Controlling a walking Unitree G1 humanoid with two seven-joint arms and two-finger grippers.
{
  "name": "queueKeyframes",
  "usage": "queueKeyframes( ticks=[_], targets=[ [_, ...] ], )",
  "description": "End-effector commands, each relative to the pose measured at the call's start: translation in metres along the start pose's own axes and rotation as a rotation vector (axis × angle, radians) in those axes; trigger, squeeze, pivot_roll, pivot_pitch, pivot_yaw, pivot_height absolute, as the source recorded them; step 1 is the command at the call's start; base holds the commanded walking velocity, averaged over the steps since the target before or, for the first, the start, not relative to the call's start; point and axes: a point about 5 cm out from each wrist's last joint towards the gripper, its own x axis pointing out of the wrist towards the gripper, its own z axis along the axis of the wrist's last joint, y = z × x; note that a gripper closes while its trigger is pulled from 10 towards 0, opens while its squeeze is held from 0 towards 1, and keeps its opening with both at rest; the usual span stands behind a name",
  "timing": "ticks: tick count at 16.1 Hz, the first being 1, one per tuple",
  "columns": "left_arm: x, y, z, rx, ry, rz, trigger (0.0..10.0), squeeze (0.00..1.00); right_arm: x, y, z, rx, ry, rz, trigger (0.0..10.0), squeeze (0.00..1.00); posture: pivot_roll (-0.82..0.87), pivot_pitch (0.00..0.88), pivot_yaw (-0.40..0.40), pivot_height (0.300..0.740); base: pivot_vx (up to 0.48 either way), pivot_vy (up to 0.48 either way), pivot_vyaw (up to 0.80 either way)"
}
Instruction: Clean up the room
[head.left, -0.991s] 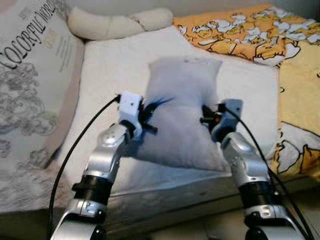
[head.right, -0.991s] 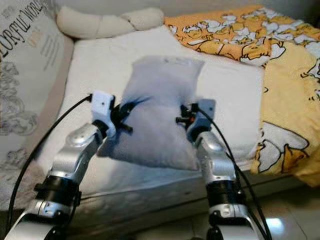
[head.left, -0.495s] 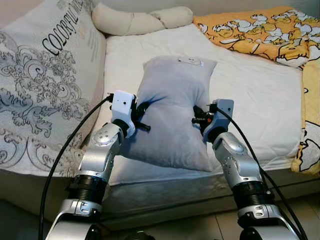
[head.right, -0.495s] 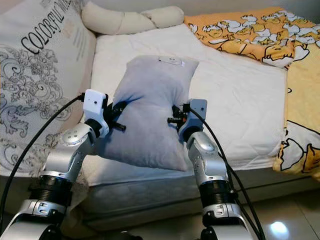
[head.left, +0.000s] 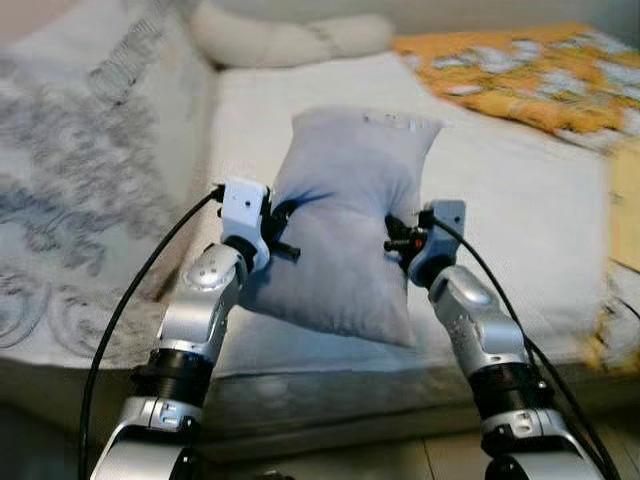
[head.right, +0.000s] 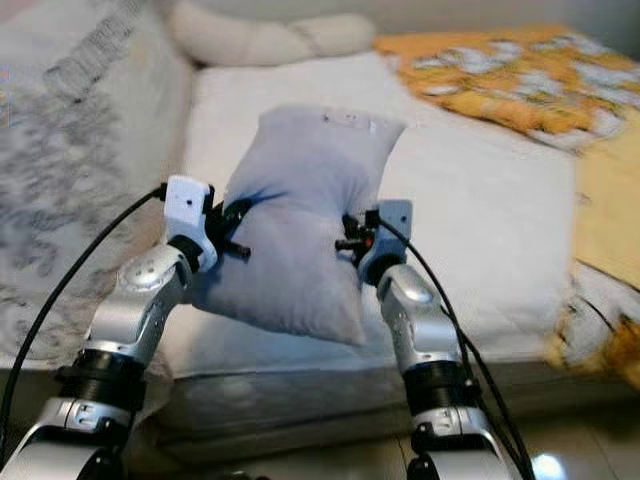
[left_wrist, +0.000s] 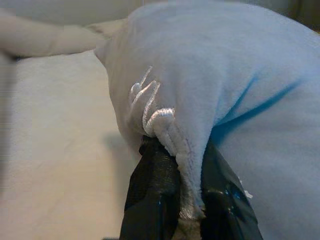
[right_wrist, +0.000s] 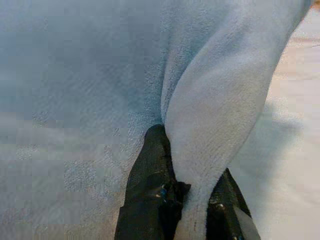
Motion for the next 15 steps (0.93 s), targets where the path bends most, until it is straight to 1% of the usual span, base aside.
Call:
queueKeyframes(
  ticks=[1, 5, 6, 7, 8, 9, 10, 11, 12, 13, 14, 15],
  targets=[
    [-0.004, 0.016, 0.011, 0.019, -0.046, 0.072, 10.0, 0.00, 0.002, 0.007, 0.000, -0.027, 0.016, 0.042, 10.0, 0.00, 0.02, 0.000, 0.093, 0.740, 0.330, 0.000, 0.80],
    [-0.005, 0.019, 0.011, 0.026, -0.046, 0.091, 10.0, 0.00, 0.003, 0.013, -0.003, -0.041, 0.036, 0.090, 10.0, 0.00, 0.04, 0.000, 0.085, 0.740, 0.328, 0.000, 0.80],
    [-0.006, 0.020, 0.011, 0.027, -0.044, 0.094, 10.0, 0.00, 0.003, 0.014, -0.004, -0.013, 0.035, 0.091, 10.0, 0.00, 0.04, 0.000, 0.085, 0.740, 0.334, 0.000, 0.00],
    [-0.006, 0.022, 0.010, 0.039, -0.026, 0.096, 10.0, 0.00, 0.003, 0.013, -0.005, 0.001, 0.043, 0.091, 10.0, 0.00, 0.04, 0.000, 0.086, 0.740, 0.000, 0.000, 0.00],
    [-0.006, 0.023, 0.010, 0.042, -0.020, 0.092, 10.0, 0.00, 0.003, 0.013, -0.005, -0.006, 0.048, 0.090, 10.0, 0.00, 0.04, 0.000, 0.090, 0.740, 0.000, 0.000, 0.00],
    [-0.006, 0.023, 0.008, 0.083, -0.011, 0.065, 10.0, 0.00, 0.002, 0.009, -0.007, -0.012, 0.054, 0.067, 10.0, 0.00, 0.04, 0.000, 0.090, 0.740, 0.000, 0.000, 0.00],
    [-0.006, 0.023, 0.008, 0.100, -0.009, 0.056, 10.0, 0.00, 0.001, 0.007, -0.008, -0.012, 0.055, 0.058, 10.0, 0.00, 0.04, 0.000, 0.089, 0.740, 0.000, 0.000, 0.00],
    [-0.003, 0.025, 0.009, 0.158, -0.004, 0.029, 10.0, 0.00, -0.002, -0.004, -0.015, -0.053, 0.074, -0.009, 10.0, 1.00, 0.04, 0.000, 0.087, 0.740, 0.000, 0.000, 0.00],
    [0.003, 0.031, 0.011, 0.191, 0.000, 0.031, 10.0, 0.00, -0.006, -0.015, -0.021, -0.066, 0.100, -0.068, 10.0, 1.00, 0.04, 0.000, 0.089, 0.740, 0.000, 0.000, 0.00],
    [0.007, 0.034, 0.012, 0.219, 0.012, 0.028, 10.0, 0.00, -0.010, -0.021, -0.025, -0.064, 0.108, -0.102, 10.0, 1.00, 0.04, 0.000, 0.093, 0.740, 0.000, 0.000, 0.00],
    [0.009, 0.034, 0.012, 0.237, 0.018, 0.023, 10.0, 0.00, -0.012, -0.023, -0.026, -0.080, 0.105, -0.106, 10.0, 1.00, 0.03, 0.000, 0.099, 0.740, 0.000, 0.000, 0.00],
    [0.016, 0.034, 0.012, 0.298, 0.044, 0.010, 10.0, 0.00, -0.018, -0.028, -0.027, -0.099, 0.077, -0.120, 10.0, 1.00, 0.01, 0.000, 0.112, 0.740, 0.000, 0.000, 0.00]
  ],
)
